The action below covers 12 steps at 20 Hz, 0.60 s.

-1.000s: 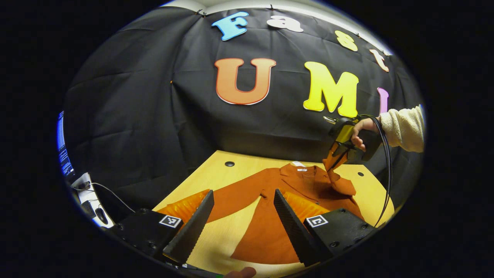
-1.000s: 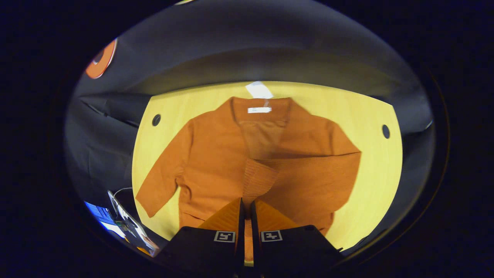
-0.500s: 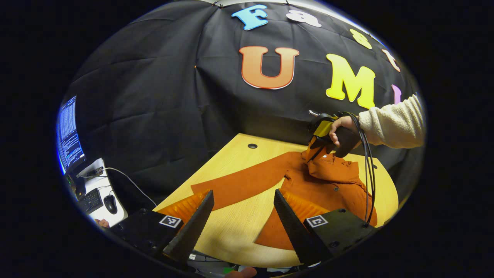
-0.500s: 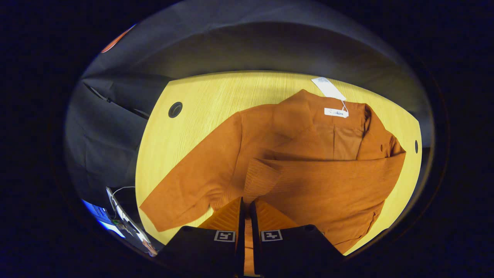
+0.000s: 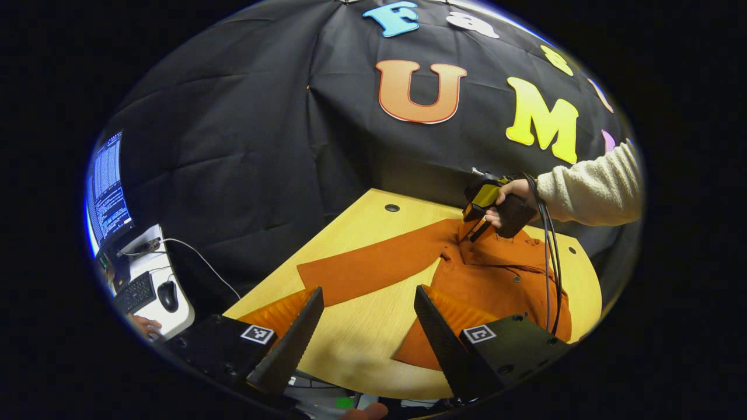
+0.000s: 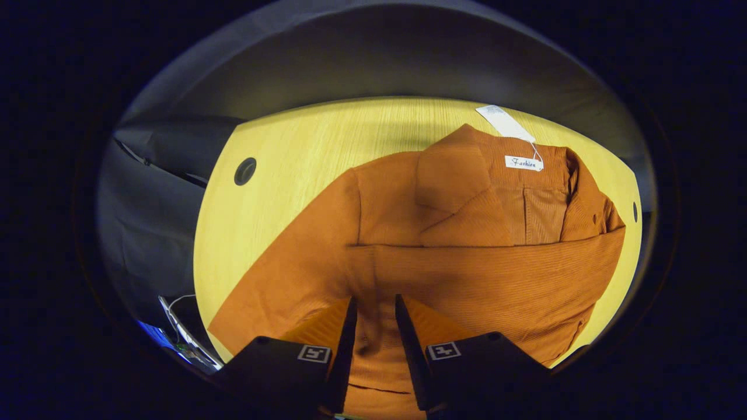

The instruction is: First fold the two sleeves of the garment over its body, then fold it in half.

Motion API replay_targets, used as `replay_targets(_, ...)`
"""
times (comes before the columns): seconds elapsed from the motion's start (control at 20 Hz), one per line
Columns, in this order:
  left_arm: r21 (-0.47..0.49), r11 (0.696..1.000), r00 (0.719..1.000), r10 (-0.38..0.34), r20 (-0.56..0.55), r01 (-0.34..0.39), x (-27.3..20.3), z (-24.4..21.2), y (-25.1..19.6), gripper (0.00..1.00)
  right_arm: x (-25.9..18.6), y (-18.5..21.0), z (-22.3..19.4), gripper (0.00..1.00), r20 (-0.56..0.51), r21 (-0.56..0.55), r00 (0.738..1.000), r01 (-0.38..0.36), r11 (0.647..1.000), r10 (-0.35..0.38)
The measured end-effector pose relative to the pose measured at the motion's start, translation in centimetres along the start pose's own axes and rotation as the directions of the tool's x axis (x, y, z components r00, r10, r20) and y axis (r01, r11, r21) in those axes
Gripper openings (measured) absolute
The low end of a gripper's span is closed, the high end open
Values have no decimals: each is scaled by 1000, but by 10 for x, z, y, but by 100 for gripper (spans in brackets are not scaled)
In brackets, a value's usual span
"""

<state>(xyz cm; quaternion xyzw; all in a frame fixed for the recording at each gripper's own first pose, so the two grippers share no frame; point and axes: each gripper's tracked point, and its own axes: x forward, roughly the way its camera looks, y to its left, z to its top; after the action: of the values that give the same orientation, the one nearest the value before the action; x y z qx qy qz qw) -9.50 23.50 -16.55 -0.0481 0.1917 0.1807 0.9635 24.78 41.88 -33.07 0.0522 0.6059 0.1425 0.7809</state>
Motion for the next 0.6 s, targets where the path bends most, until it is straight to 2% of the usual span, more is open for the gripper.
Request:
replay_targets(0.05,-10,1000,1000,6,-2,-6,3,-1,2,100,-6,-1,0,39,7,-4,1000,-11,1000,11)
replay_targets(0.15,-34,999,1000,21,-14,-22,10,-3,7,100,-24,-3,3,62,28,-5,999,-23,1000,23)
replay_targets(0.3,-83,992,995,94,-33,-96,31,-1,25,100,-61,-12,3,87,63,-28,996,-55,998,56)
replay_targets(0.45,-113,982,988,143,-60,-149,66,-4,43,100,-105,-37,3,96,135,-120,989,-52,991,68)
replay_targets(0.5,-122,976,982,171,-79,-179,79,-8,54,100,-119,-46,0,93,158,-152,984,-54,987,78)
replay_targets(0.6,-149,960,968,220,-119,-237,104,-18,74,100,-150,-69,-8,96,206,-187,974,-53,981,92)
